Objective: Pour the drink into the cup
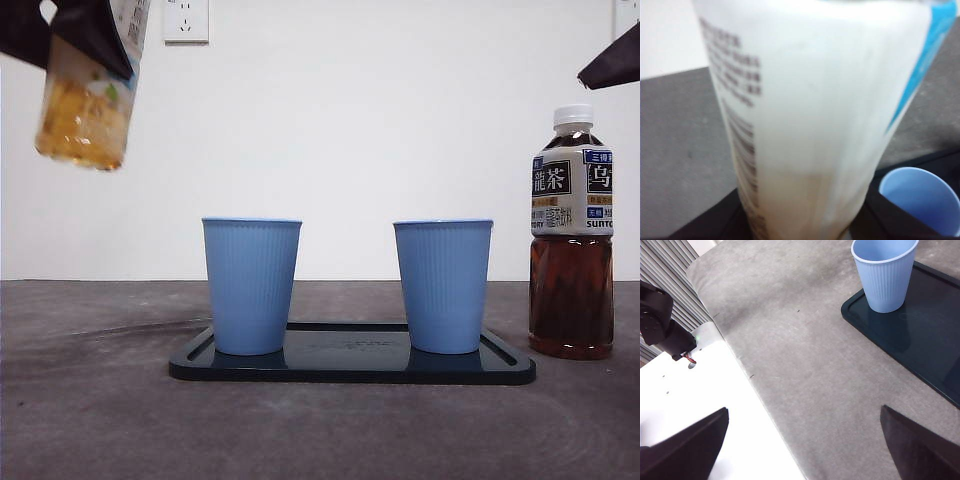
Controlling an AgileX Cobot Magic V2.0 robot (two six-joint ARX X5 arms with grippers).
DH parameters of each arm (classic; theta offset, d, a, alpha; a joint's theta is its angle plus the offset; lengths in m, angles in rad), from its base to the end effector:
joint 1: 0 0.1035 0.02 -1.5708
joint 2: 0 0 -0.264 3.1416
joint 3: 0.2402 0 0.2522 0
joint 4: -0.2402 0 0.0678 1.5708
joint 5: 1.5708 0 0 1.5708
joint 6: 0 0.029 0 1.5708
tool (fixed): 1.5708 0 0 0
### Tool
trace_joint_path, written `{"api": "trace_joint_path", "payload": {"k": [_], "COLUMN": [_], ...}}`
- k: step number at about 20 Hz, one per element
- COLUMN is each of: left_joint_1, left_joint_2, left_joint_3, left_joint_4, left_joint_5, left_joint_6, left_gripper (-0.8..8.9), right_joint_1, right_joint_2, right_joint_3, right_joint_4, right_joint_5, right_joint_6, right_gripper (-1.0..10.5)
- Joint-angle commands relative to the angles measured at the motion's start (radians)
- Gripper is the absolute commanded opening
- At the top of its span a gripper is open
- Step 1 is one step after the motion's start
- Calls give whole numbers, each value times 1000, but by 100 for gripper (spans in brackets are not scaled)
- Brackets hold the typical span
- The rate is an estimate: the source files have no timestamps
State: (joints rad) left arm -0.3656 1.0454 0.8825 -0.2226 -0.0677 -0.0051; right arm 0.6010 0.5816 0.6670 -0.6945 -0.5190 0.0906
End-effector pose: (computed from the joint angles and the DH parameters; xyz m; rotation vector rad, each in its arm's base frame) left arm 0.2143 -0.0799 0.3150 0.0782 0.3786 -0.2932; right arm 0.0864 0.0767 0.2760 0.0520 0.6892 1.0536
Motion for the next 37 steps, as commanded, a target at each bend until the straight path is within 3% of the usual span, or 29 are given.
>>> {"api": "trace_joint_path", "payload": {"k": [1, 8, 20, 30, 33, 37], "left_joint_1": [-5, -6, -3, 2, 1, 1], "left_joint_2": [7, 46, 415, 496, 496, 494], "left_joint_3": [-62, -287, -304, -304, -304, -304], "left_joint_4": [121, 504, 830, 861, 805, 709], "left_joint_5": [7, 15, 16, 16, 16, 16], "left_joint_6": [-97, -146, -145, -146, -147, -146], "left_gripper": [153, 153, 153, 164, 313, 350], "right_joint_1": [7, 7, 7, 7, 7, 7], "right_joint_2": [5, 5, 5, 5, 5, 5], "right_joint_3": [13, 13, 13, 13, 13, 13], "right_joint_4": [6, 6, 6, 6, 6, 8], "right_joint_5": [3, 3, 4, 23, 23, 23], "right_joint_6": [24, 60, 108, 108, 108, 107], "right_gripper": [471, 471, 471, 471, 471, 471]}}
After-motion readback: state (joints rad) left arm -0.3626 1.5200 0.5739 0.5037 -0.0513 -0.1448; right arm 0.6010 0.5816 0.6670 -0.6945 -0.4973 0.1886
